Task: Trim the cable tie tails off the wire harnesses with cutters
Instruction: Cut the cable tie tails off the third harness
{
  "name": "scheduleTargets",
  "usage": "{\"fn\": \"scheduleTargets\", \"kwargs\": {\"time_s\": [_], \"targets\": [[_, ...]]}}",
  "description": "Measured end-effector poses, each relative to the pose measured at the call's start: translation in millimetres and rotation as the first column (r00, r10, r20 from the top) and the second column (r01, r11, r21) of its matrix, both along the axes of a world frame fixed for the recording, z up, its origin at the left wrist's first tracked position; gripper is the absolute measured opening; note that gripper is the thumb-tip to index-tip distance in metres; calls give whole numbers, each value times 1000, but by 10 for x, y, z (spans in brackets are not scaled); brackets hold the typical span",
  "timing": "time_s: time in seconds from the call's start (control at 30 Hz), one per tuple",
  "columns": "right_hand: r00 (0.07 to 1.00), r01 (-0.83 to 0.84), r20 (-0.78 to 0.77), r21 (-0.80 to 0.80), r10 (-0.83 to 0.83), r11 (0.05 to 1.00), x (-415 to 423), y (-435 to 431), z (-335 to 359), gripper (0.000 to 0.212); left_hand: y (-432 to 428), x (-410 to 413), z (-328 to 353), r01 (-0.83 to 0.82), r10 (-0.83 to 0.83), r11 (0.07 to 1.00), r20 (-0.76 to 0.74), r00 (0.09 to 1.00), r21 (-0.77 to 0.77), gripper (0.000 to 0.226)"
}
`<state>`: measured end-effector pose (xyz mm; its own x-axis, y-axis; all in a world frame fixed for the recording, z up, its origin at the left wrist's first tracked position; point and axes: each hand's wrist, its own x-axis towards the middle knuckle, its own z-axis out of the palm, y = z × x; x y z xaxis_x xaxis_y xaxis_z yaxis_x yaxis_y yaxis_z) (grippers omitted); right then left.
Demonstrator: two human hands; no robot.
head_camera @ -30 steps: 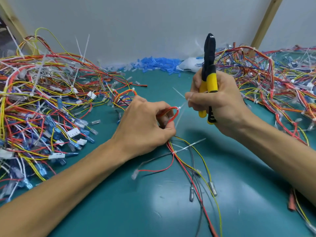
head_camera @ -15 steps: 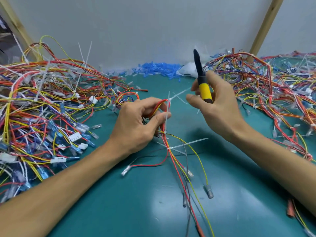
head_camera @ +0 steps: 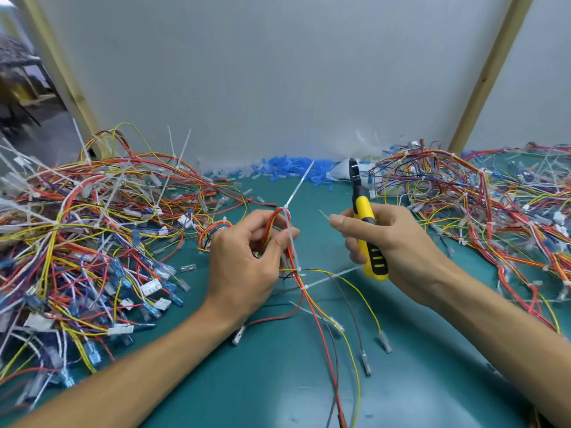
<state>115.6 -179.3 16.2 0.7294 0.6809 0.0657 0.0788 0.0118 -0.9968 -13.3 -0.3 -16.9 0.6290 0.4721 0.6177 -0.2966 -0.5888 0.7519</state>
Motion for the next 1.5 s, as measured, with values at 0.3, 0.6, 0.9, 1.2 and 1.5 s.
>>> {"fn": "scheduleTargets", "kwargs": {"time_s": [0.3, 0.6, 0.9, 1.2, 1.5], "targets": [[781, -455, -514, -79, 355, 887, 260, -17, -147, 76, 0, -9, -56, 9, -9, 999, -2, 1000, -48, 16], [650, -476, -601, 155, 465, 865, 122, -105, 112, 84, -40, -76, 44, 30, -31, 999, -22, 999, -26, 12], [893, -271, -381, -32, 239, 962, 166, -170, 178, 48, -20, -56, 73, -12, 12, 1000, -20, 1000, 24, 10], [982, -5, 188, 13, 3, 1000, 117, -57, 13, 39, -17, -68, 60, 19, -14, 994, -48, 999, 108, 4], [976, -18, 215, 7, 17, 1000, 41, 73, -111, 26, -10, -49, 55, 113, -55, 965, -239, 970, 236, 17]]}}
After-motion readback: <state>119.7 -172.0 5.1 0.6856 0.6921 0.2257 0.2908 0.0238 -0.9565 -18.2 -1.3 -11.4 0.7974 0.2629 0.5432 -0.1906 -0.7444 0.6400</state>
